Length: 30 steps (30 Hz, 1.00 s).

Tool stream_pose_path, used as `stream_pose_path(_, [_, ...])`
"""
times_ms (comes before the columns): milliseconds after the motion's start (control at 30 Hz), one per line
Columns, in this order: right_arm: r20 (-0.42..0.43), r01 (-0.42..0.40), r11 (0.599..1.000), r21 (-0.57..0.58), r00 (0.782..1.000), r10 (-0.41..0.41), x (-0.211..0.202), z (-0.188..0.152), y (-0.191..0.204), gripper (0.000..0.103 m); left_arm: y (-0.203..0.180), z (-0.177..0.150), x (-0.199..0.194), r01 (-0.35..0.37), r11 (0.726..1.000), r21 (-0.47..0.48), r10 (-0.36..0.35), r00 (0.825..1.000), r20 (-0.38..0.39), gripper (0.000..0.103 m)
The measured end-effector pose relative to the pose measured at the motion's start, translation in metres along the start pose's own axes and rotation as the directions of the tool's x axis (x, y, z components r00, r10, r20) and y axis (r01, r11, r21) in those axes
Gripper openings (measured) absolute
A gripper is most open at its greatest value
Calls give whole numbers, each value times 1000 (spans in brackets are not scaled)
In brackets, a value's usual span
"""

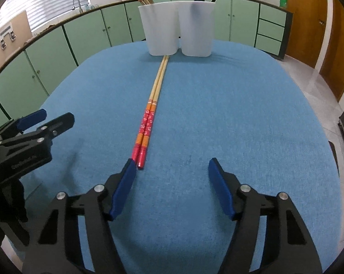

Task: Organize utensils
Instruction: 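Move both open tools back toward the last two red chopsticks, then grasp a red chopstick with the right tool while the left tool grasps the other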

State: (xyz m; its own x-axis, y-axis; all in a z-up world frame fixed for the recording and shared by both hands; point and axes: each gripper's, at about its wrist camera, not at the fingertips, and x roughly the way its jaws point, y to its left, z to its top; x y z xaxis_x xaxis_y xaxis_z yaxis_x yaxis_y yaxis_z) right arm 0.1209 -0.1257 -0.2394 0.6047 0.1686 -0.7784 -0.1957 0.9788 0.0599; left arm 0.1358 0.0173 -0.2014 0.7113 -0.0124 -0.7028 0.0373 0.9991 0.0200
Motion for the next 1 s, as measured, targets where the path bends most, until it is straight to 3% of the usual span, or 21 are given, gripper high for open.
stream_pose_path(100, [5, 48, 999, 23, 999, -48, -1, 1, -7, 62, 1, 0, 0, 0, 1000, -3, 0, 1000, -1, 82])
stream_pose_path(300, [18, -18, 999, 45, 1000, 17, -7, 0, -10, 58, 2, -1, 1, 0, 1000, -2, 0, 1000, -1, 82])
stream_pose_path(433, [7, -47, 999, 24, 999, 47, -3, -2, 1, 46, 3, -2, 0, 0, 1000, -5, 0, 1000, 0, 82])
stream_pose_path(700, [1, -21, 1000, 4, 1000, 21, 5, 8, 9, 27, 3, -2, 1, -4, 1000, -4, 4, 1000, -9, 82])
stream_pose_path(767, [3, -14, 1000, -12, 1000, 14, 6, 8, 13, 13, 2, -2, 1, -5, 1000, -4, 5, 1000, -11, 82])
stream_pose_path(833, [3, -13, 1000, -17, 1000, 13, 5, 7, 15, 6, 1, -2, 1, -2, 1000, -7, 2, 1000, -15, 82])
stream_pose_path(1000, [9, -32, 998, 46, 999, 31, -1, 4, 2, 5, -10, -2, 0, 28, 1000, -4, -28, 999, -23, 82])
